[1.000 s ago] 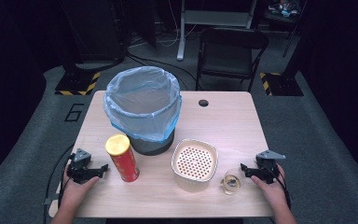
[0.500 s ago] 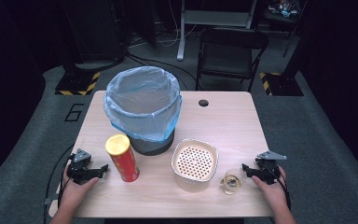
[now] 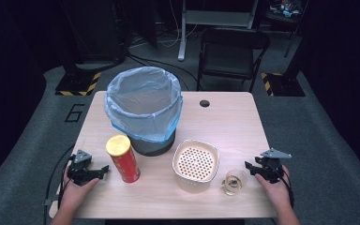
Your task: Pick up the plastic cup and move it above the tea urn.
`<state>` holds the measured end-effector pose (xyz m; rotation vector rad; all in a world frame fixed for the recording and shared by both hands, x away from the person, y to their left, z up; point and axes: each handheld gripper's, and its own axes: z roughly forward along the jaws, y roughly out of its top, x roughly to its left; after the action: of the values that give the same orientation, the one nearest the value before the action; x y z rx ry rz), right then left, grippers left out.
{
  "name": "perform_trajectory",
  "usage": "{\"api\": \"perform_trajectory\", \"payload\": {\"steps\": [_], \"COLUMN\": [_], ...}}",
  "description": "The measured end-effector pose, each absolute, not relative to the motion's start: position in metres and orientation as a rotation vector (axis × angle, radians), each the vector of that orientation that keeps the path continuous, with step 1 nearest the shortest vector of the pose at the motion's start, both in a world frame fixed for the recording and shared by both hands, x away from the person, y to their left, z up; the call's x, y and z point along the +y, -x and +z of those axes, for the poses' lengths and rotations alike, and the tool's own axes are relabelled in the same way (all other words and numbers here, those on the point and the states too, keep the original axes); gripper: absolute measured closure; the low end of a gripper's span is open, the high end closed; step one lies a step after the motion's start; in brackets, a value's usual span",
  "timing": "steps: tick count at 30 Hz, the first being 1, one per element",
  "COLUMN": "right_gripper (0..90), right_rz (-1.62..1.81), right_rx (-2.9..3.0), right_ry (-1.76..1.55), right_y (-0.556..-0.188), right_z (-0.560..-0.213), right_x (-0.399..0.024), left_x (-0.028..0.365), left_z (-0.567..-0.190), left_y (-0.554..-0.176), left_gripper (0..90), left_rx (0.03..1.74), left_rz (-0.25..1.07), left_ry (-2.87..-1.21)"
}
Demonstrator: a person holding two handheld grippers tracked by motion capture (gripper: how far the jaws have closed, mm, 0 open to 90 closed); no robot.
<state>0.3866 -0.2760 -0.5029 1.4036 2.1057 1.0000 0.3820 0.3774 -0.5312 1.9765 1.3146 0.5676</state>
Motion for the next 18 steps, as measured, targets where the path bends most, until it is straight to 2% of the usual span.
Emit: {"api": "perform_trajectory", "payload": {"steps": [3,11,18], "right_gripper": [45.2,51.8,61.2], "right_rz": [1.026,1.108,1.15], "right_rx": [2.113,2.197,2.269], "right_ry": [-1.397,-1.289,-1.142], "right_y": [-0.387,-0.384,-0.387], "right_z": [-0.498,-0.46,-0.43], "right_x": [-0.274,-0.257,-0.232], "left_x": [0.378,0.377,0.377], "left_z": [-0.53,-0.53,-0.53], "left_y": [-0.381,-0.381,-0.381], "left_gripper": [12.6,12.6,12.6], "left_rx": [1.315,1.318,1.317], "left_rz": [0.556,0.557,0.566], "left_ry": [-1.988,-1.991,-1.987]}}
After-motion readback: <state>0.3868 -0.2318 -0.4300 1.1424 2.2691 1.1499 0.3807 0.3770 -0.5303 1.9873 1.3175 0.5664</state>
